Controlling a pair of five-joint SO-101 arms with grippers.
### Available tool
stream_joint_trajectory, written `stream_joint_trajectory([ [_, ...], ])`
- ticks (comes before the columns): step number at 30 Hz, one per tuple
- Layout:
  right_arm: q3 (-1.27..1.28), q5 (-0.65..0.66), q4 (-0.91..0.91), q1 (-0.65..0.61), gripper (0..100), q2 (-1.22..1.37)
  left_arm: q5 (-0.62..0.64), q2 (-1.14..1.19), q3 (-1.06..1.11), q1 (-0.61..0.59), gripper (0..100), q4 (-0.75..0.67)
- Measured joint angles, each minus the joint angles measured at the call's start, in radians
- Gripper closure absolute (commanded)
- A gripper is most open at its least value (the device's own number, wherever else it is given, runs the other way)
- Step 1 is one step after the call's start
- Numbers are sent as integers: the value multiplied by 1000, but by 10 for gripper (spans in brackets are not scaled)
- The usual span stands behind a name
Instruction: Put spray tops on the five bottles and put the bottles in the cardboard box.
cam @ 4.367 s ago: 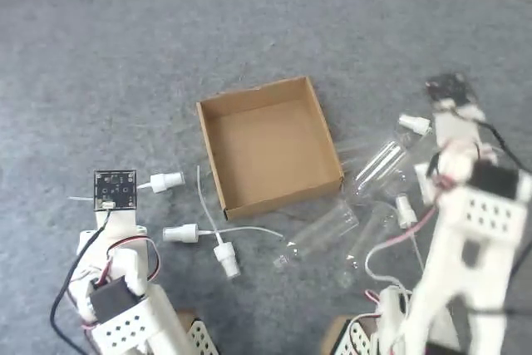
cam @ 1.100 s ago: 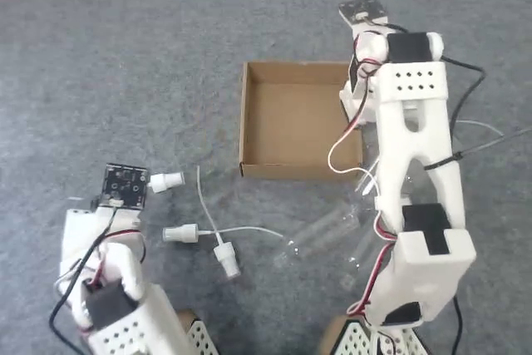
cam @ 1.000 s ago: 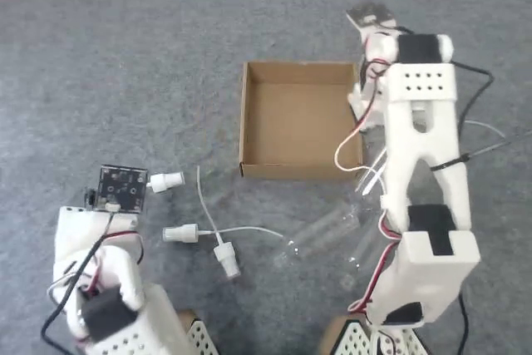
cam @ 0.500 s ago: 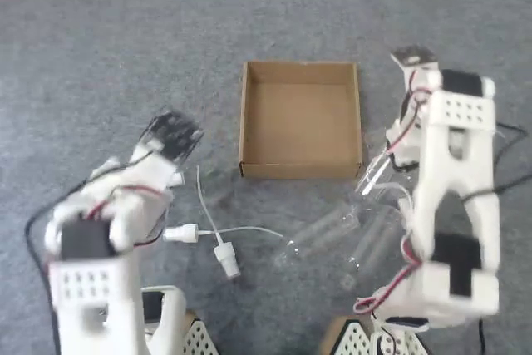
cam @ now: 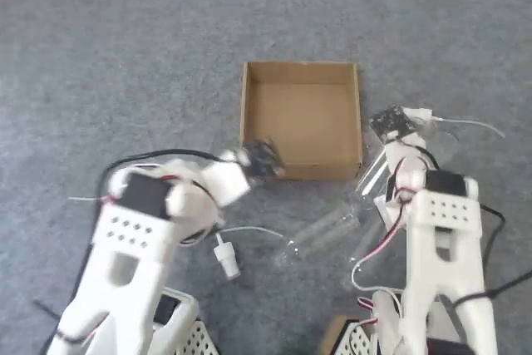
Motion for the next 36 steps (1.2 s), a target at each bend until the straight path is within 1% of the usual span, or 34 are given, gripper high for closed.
stream_joint_trajectory([
  [2,20,3,-17,-3,992,-20,-23,54,25,40,901,-17],
  [5,64,6,-29,0,992,-71,-95,146,54,83,914,-41],
  [7,100,8,-31,8,992,-121,-135,195,68,94,913,-51],
  [10,161,8,-31,9,992,-215,-130,210,72,87,912,-84],
  [13,227,8,-29,9,992,-322,-81,212,72,0,910,-175],
  [17,298,8,3,9,992,-457,-49,221,72,-209,909,-338],
  [20,328,8,11,9,992,-525,-63,221,72,-373,908,-416],
  [23,342,8,14,9,992,-543,-149,221,72,-476,878,-442],
  [25,345,8,8,9,992,-543,-186,221,72,-500,852,-462],
  [29,388,8,-34,9,992,-551,-186,282,55,-512,852,-482],
  [32,408,8,-54,9,992,-552,-186,397,-8,-509,852,-486],
  [36,411,8,-58,9,992,-552,-183,615,-123,-509,852,-486],
])
